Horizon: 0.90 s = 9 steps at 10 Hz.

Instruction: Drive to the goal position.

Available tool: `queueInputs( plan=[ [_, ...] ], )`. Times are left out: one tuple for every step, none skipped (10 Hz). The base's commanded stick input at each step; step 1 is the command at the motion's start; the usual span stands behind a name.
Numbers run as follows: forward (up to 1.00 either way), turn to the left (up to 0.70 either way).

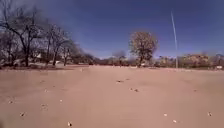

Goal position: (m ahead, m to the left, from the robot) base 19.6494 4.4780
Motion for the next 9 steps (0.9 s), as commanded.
queueInputs(
  plan=[
    [1.0, 0.0],
    [1.0, 0.0],
    [1.0, 0.0],
    [1.0, 0.0],
    [1.0, 0.0],
    [1.0, 0.0],
    [1.0, 0.0],
    [1.0, 0.0],
    [1.0, 0.0]
  ],
)
